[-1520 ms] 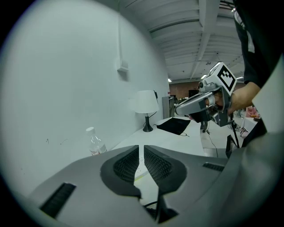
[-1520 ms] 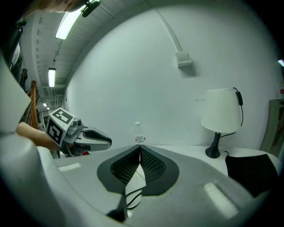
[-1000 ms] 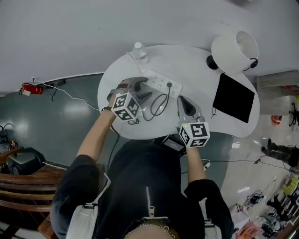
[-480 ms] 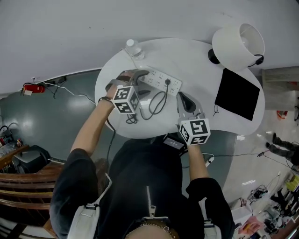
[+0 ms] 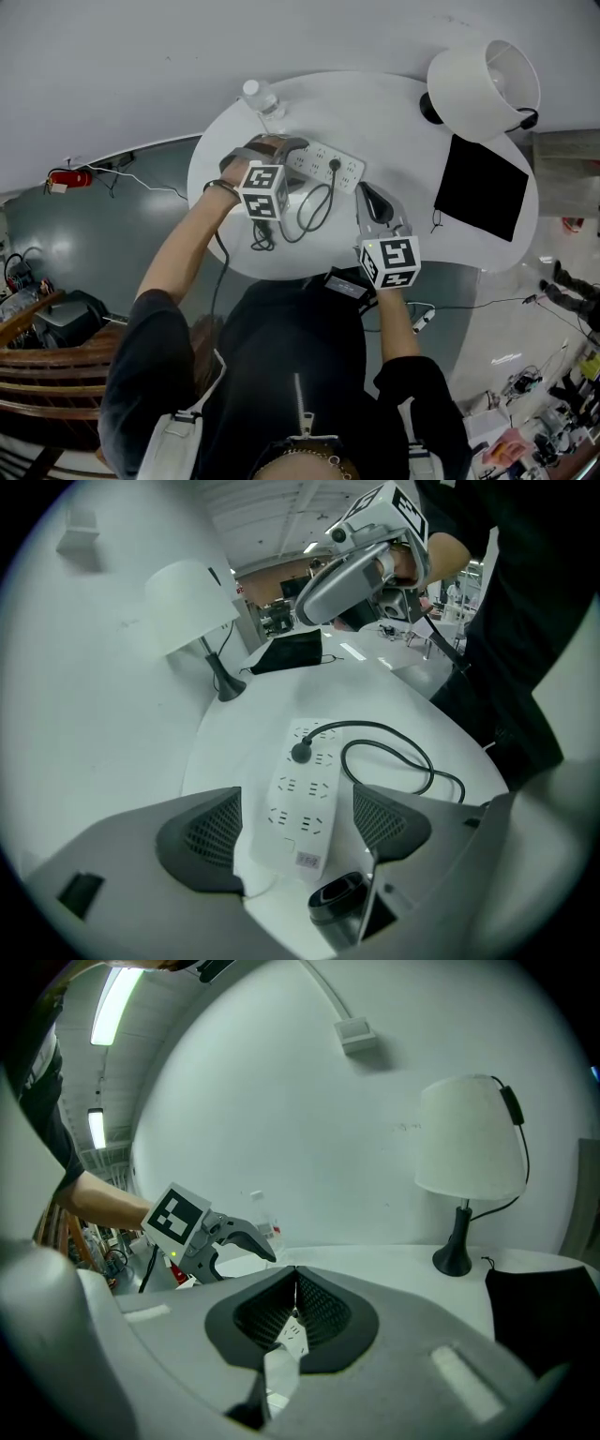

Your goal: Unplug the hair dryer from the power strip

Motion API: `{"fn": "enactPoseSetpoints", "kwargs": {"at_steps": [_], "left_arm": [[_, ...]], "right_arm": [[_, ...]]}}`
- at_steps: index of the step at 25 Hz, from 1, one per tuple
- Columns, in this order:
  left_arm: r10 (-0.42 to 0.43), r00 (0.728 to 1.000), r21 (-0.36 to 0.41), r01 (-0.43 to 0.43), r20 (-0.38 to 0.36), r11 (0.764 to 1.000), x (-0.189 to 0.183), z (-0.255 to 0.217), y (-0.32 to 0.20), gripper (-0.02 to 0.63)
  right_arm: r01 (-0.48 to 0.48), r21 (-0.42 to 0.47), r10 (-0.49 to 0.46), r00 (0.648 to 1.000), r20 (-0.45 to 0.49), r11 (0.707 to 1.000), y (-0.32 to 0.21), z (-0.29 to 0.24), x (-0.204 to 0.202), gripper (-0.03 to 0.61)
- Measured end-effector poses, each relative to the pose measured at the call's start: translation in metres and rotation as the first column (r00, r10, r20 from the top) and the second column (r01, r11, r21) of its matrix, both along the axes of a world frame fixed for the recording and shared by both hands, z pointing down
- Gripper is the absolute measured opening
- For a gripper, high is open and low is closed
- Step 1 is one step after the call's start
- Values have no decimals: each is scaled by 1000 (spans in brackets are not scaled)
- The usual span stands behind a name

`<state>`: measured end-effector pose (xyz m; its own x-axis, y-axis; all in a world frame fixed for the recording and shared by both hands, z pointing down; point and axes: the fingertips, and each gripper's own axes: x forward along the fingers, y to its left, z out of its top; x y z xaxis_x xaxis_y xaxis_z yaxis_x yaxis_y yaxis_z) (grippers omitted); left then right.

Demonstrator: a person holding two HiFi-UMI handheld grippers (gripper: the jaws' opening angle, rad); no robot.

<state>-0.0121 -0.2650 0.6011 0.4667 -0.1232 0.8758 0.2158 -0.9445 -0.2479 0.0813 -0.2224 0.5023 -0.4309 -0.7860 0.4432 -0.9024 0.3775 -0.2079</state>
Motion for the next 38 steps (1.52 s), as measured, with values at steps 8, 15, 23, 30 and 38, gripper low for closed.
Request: {"fn": "enactPoseSetpoints", "kwargs": {"at_steps": [8,15,23,30,38], "left_arm": [[59,995,-7,-59,82,998,3,33,0,370],[101,986,-20,-99,135,995,14,56,-8,373],[147,970,-96,-130,196,987,21,74,-5,377],[148,966,-117,-125,213,985,19,79,-6,380],[146,967,-126,-121,209,985,20,80,-7,382]], "right_arm": [[2,-33,-2,1000,-6,999,-1,17,1,5],[16,-53,-16,1000,-1,998,0,25,-3,5],[11,-76,-11,1000,5,997,1,32,0,5],[24,-86,-24,1000,-3,996,-5,39,4,5],[188,-58,-195,970,-144,980,-11,56,-4,5]]}}
